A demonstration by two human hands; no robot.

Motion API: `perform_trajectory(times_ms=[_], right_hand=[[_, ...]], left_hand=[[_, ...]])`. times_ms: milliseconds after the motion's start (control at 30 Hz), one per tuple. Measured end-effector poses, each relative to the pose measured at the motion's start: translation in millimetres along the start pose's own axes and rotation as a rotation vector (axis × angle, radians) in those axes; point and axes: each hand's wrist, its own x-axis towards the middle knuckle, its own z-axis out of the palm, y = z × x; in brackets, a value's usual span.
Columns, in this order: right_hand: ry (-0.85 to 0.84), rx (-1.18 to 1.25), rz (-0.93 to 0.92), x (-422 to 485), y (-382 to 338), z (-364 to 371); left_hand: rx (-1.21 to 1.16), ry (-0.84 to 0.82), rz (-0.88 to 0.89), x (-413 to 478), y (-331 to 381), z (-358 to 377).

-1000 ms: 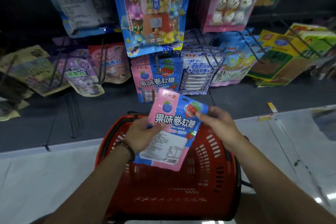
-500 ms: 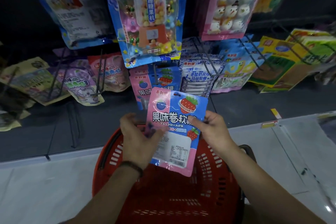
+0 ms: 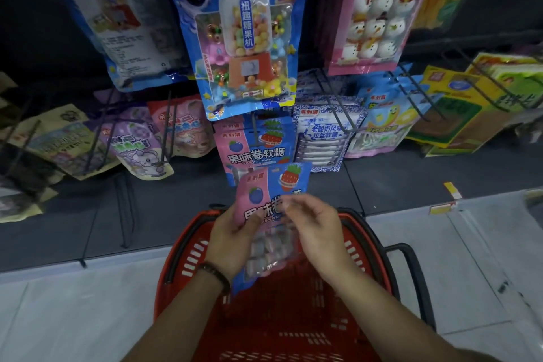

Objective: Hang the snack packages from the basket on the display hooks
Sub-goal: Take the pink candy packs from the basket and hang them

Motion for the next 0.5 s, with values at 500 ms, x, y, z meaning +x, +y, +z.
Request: perform_trajectory(times_ms=[500], right_hand=[[0.108, 0.067, -0.059, 37.5, -15.9, -6.4]], left_hand=[[-0.172, -0.003, -0.014, 30.4, 8.3, -24.3]])
